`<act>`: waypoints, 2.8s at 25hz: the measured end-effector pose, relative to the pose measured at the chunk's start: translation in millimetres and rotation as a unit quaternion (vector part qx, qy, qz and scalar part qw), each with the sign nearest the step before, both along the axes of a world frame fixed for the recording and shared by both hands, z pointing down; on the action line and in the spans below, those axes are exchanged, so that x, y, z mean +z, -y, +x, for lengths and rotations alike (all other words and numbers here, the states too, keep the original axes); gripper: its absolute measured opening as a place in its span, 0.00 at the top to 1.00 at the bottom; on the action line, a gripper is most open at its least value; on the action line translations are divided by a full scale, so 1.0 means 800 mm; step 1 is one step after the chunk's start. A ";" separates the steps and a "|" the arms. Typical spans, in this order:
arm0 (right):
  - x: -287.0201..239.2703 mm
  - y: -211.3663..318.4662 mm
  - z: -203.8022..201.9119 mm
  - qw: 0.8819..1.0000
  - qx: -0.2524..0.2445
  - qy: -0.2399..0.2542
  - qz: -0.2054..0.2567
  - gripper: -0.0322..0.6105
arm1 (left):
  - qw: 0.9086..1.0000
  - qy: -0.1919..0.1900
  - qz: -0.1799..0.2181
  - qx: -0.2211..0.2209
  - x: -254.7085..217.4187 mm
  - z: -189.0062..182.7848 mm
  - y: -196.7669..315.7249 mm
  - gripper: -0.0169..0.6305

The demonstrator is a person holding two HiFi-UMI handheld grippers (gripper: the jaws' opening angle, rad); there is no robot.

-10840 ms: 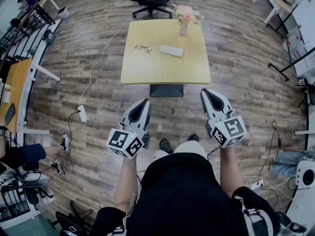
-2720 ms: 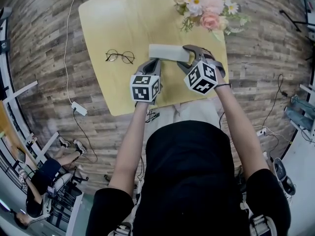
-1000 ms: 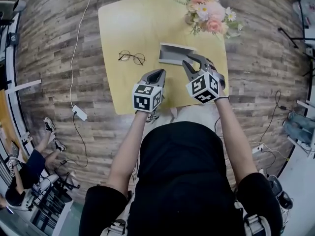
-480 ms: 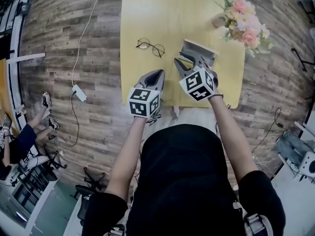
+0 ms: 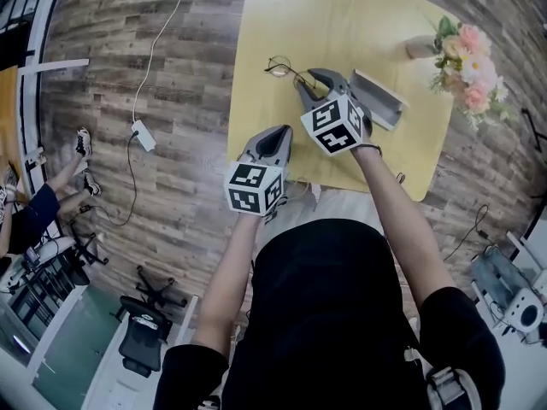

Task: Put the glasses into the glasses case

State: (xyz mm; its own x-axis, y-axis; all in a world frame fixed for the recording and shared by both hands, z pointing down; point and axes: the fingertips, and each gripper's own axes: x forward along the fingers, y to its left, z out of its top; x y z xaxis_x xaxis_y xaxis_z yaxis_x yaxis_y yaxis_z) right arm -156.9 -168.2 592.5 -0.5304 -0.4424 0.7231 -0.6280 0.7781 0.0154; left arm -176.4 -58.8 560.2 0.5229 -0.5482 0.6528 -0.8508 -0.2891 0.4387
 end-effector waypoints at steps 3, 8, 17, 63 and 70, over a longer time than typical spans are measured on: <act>0.022 0.010 -0.015 1.000 -0.005 -0.006 -0.014 0.76 | 1.000 0.000 -0.004 -0.008 0.004 -0.004 -0.002 0.94; 0.049 0.018 -0.031 0.999 -0.018 -0.029 -0.021 0.79 | 1.000 0.003 -0.006 -0.018 0.003 -0.014 -0.004 0.94; 0.056 0.019 -0.037 0.999 -0.010 -0.030 -0.026 0.91 | 1.000 0.005 -0.007 -0.019 -0.001 -0.022 -0.008 0.94; 0.024 -0.059 0.210 0.990 -0.022 -0.135 0.016 0.91 | 0.994 -0.011 0.015 0.105 -0.027 0.080 0.009 0.94; 0.027 -0.053 0.212 0.991 -0.044 -0.125 0.019 0.91 | 0.994 -0.005 0.011 0.107 -0.029 0.096 0.014 0.94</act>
State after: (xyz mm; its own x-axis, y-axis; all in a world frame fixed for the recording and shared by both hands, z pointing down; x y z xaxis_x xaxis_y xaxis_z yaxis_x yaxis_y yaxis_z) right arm 12.5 -125.5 614.5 -0.3743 -0.4322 0.8204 -0.5306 0.8254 0.1928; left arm -99.8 -70.2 536.7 0.6358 -0.4377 0.6357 -0.7641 -0.4735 0.4382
